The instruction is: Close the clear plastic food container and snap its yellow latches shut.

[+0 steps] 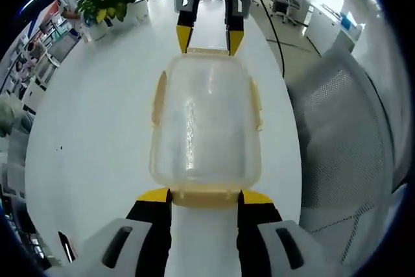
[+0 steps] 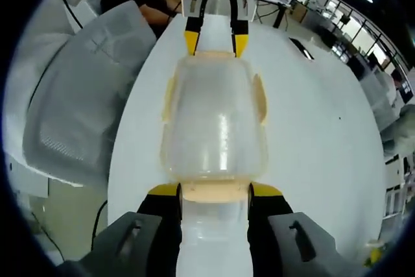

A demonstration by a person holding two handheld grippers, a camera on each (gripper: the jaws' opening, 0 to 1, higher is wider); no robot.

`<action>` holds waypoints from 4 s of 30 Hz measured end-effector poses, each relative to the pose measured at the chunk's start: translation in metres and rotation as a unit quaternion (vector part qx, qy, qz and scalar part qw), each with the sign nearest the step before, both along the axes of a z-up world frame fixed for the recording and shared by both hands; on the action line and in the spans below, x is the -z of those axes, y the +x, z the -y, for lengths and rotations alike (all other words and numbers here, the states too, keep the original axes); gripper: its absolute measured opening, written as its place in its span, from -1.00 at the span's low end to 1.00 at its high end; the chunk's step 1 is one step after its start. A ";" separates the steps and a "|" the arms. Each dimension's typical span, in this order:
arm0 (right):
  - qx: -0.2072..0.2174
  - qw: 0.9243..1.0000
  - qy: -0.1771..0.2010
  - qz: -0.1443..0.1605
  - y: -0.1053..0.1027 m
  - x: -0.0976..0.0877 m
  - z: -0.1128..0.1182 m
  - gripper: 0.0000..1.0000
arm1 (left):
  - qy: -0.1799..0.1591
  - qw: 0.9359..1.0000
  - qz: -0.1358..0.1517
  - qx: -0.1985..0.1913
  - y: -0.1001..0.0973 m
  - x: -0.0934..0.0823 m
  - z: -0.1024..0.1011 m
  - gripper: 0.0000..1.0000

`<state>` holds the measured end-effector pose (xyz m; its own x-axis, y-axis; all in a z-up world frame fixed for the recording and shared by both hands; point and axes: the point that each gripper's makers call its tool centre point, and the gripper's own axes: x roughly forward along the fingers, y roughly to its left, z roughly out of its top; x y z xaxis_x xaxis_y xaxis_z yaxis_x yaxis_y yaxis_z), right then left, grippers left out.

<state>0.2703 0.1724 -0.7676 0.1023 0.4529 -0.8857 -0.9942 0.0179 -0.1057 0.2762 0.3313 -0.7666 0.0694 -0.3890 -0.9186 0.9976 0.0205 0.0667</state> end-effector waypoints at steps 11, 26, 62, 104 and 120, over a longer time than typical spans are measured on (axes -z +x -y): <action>0.020 1.000 0.010 -0.007 0.002 0.011 0.042 -0.30 | 0.013 1.000 -0.002 0.020 0.011 0.008 0.042 -0.34; 0.033 0.999 0.013 -0.019 0.002 0.015 0.063 -0.29 | 0.033 0.999 -0.014 0.038 0.014 0.016 0.064 -0.33; 0.163 0.978 -0.034 -0.123 -0.022 0.061 0.112 -0.15 | 0.060 0.996 -0.054 -0.046 0.014 0.037 0.026 0.19; 0.490 0.797 0.127 -0.329 0.006 0.006 0.048 -0.24 | -0.095 0.764 -0.341 -0.540 0.006 0.010 0.078 -0.23; 0.502 0.797 0.126 -0.312 0.011 0.019 0.056 -0.49 | -0.028 0.786 -0.278 -0.551 0.007 0.019 0.075 -0.39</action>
<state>0.2817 0.1165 -0.7868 0.1006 0.5908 -0.8005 -0.3225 0.7805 0.5355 0.2829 0.2564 -0.7857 -0.0132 -0.4158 -0.9094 0.2454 0.8803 -0.4060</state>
